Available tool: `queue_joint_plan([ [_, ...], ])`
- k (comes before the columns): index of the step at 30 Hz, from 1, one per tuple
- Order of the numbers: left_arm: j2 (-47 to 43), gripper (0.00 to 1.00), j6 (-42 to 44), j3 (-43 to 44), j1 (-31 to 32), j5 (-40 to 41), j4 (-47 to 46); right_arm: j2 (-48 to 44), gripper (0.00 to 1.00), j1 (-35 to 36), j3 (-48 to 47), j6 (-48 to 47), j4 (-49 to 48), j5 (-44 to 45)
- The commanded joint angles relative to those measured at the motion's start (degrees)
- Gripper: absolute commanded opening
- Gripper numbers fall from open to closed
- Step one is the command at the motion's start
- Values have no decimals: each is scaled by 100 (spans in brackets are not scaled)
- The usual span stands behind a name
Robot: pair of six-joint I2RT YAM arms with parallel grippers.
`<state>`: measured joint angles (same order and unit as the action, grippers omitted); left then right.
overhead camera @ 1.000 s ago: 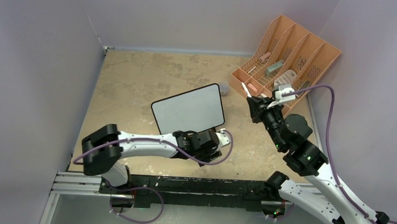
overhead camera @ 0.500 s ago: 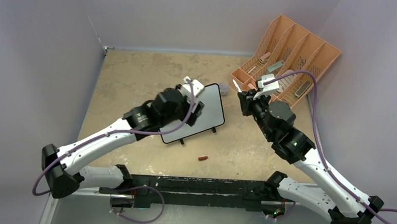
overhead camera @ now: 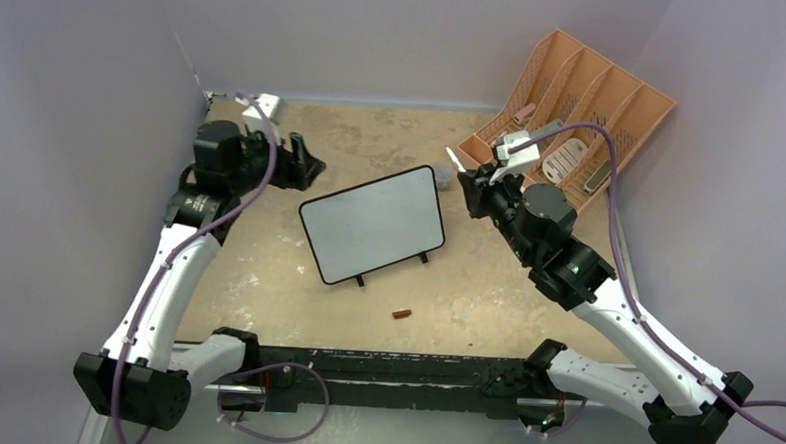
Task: Write a sentence on the whiteboard
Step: Place the pen cap at the center of the board, then write a sentence on the whiteboard.
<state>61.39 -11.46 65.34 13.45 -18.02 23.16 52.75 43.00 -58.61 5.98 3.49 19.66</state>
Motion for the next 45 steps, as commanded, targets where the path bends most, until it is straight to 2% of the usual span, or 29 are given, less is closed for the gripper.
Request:
queue_joint_plan([
  [1, -88, 66, -609, -259, -1176, -2341, -482, 64, 0, 7, -348, -75, -232, -381],
  [7, -281, 64, -1165, -1326, -2302, -4094, -1311, 151, 0, 9, -392, -162, -127, -843],
  [13, -308, 60, -1568, -2367, -3050, -5128, -2327, 89, 0, 13, -213, -203, -225, -1274],
  [23, 307, 49, -1422, -2925, -3087, -5869, -3426, -71, 0, 6, 114, -161, -532, -1589],
  [27, 702, 45, -1677, -2991, -3077, -6079, -4110, -31, 0, 16, 185, -76, -652, -1701],
  [38, 1247, 37, -1899, -3135, -2721, -6214, -5162, 244, 0, 88, 233, 12, -849, -1676],
  [41, 1334, 30, -1999, -3142, -2664, -6253, -5411, 344, 0, 135, 269, 42, -928, -1663],
  [45, 1420, 15, -2229, -3225, -2522, -6264, -5810, 440, 0, 294, 262, 53, -1006, -1599],
])
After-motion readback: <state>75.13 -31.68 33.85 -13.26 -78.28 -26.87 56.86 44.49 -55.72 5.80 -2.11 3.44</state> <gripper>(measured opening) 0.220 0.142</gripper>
